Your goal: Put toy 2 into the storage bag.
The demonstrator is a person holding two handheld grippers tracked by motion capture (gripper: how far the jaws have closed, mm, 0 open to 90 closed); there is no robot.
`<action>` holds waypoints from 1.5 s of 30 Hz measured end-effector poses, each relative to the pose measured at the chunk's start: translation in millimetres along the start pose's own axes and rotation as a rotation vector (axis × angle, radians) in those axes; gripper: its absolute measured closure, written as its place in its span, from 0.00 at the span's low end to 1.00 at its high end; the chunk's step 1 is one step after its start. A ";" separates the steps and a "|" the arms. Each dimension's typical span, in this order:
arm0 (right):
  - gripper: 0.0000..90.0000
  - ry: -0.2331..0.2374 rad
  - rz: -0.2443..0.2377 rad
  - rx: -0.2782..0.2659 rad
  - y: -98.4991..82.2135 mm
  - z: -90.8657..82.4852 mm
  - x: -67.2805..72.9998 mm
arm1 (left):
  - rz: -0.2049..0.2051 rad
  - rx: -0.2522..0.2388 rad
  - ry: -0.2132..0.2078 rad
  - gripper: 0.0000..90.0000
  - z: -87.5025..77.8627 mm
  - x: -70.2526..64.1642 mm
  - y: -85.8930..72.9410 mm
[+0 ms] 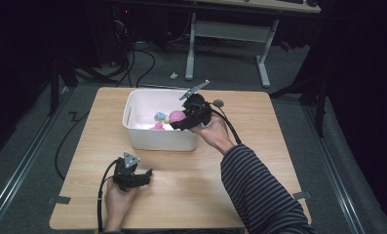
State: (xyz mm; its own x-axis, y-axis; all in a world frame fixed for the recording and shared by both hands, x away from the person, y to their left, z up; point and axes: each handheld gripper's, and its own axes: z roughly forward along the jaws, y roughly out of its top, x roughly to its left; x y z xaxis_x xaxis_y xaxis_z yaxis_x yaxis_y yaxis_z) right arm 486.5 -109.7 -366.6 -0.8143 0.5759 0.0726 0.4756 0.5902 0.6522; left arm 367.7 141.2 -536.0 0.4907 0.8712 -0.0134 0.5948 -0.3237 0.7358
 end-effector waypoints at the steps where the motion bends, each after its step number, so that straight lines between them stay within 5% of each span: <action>1: 0.36 -0.005 -0.008 0.003 -0.4 0.8 0.3 | 0.000 0.000 0.000 0.24 0.0 0.0 0.0; 14: 0.29 -0.012 -0.002 -0.022 -3.5 -1.6 0.6 | 0.001 0.000 0.001 0.24 0.0 -0.1 0.0; 30: 0.34 -0.112 0.046 -0.191 -42.8 -69.4 -8.0 | 0.001 0.000 0.000 0.24 0.1 -0.3 0.0; 45: 0.36 -0.151 0.105 -0.275 -77.2 -113.6 -16.6 | 0.001 0.000 0.001 0.24 0.0 -0.4 0.0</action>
State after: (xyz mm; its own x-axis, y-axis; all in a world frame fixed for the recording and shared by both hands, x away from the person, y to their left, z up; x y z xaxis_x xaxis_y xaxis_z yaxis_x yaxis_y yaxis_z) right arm 425.4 -229.2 -332.4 -0.6973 0.7150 0.0514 0.4299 0.3597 0.8281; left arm 367.6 140.8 -536.0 0.4907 0.8712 -0.0123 0.5946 -0.3245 0.7356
